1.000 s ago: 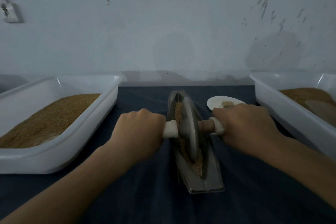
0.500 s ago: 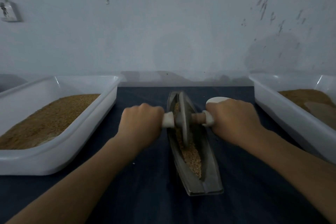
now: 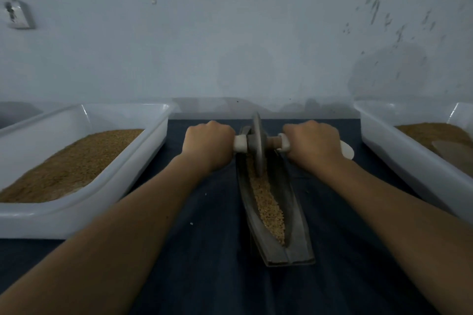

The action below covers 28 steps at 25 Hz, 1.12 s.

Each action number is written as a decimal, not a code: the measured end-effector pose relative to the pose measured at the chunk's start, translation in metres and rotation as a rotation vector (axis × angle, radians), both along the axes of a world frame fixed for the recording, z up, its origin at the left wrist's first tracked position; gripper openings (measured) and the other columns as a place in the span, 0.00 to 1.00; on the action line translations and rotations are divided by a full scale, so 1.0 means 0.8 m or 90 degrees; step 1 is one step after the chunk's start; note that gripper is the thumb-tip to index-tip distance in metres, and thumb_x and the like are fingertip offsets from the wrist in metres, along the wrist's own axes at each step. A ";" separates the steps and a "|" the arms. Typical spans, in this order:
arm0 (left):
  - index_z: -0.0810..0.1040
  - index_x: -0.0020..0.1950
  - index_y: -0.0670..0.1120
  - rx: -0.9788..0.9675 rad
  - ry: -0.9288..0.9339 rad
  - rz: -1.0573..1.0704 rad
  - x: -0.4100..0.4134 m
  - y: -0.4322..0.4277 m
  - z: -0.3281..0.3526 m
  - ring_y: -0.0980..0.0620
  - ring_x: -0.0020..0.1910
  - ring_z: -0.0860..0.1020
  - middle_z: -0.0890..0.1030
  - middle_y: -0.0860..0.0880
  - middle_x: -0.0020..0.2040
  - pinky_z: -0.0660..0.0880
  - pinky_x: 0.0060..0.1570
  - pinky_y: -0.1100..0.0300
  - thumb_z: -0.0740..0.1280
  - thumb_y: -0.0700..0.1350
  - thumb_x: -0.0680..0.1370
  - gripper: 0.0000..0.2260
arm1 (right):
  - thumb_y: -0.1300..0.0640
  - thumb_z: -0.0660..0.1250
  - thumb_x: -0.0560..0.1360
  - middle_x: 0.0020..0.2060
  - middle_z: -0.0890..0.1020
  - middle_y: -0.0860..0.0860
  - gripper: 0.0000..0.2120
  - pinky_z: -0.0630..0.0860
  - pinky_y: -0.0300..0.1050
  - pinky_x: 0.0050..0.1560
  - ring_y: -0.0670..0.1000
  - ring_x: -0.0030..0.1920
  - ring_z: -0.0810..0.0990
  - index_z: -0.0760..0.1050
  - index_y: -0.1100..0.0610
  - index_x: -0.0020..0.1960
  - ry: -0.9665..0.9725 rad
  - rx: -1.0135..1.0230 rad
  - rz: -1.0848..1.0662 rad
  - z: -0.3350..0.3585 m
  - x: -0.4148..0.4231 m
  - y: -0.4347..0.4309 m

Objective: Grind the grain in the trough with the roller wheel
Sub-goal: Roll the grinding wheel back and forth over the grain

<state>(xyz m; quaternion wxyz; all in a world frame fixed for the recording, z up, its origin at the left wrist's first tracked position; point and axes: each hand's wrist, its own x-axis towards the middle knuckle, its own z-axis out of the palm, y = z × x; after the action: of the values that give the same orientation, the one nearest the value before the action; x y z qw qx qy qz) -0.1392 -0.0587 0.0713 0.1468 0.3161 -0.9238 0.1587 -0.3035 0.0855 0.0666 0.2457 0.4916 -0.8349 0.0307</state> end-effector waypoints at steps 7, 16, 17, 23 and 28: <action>0.50 0.31 0.57 -0.142 0.067 -0.105 0.083 0.062 -0.031 0.60 0.23 0.50 0.54 0.58 0.27 0.46 0.26 0.66 0.75 0.56 0.62 0.29 | 0.48 0.75 0.62 0.26 0.65 0.43 0.25 0.47 0.34 0.28 0.48 0.25 0.57 0.56 0.44 0.37 0.197 -0.079 0.167 -0.020 0.024 0.093; 0.78 0.51 0.50 -0.031 0.005 -0.003 -0.004 0.012 0.001 0.46 0.39 0.77 0.75 0.49 0.41 0.68 0.35 0.53 0.66 0.46 0.76 0.05 | 0.45 0.67 0.76 0.41 0.80 0.48 0.11 0.65 0.46 0.34 0.54 0.41 0.78 0.65 0.46 0.44 0.004 -0.019 0.018 -0.008 -0.007 -0.003; 0.77 0.47 0.52 -0.040 0.013 -0.011 0.009 0.019 -0.009 0.49 0.34 0.73 0.72 0.51 0.37 0.66 0.33 0.54 0.67 0.47 0.76 0.02 | 0.45 0.67 0.75 0.39 0.78 0.47 0.12 0.65 0.45 0.32 0.54 0.39 0.77 0.64 0.46 0.43 0.019 -0.012 0.031 -0.012 -0.005 0.009; 0.56 0.34 0.57 -0.119 0.063 -0.088 0.080 0.066 -0.034 0.58 0.23 0.53 0.59 0.57 0.27 0.48 0.26 0.64 0.76 0.55 0.64 0.25 | 0.48 0.63 0.64 0.25 0.65 0.44 0.16 0.47 0.35 0.30 0.49 0.24 0.61 0.53 0.45 0.36 0.187 -0.104 0.163 -0.029 0.026 0.085; 0.72 0.42 0.51 -0.072 0.029 0.012 0.022 0.036 -0.021 0.50 0.29 0.66 0.66 0.51 0.33 0.63 0.30 0.56 0.67 0.46 0.76 0.05 | 0.55 0.75 0.69 0.33 0.76 0.49 0.20 0.59 0.45 0.34 0.56 0.33 0.76 0.62 0.49 0.40 0.092 -0.075 0.090 -0.034 0.001 0.018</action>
<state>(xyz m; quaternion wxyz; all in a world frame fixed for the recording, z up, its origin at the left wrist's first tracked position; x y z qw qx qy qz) -0.1219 -0.0296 0.0543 0.1841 0.3196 -0.9066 0.2050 -0.3030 0.0997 0.0393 0.3306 0.5352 -0.7749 0.0613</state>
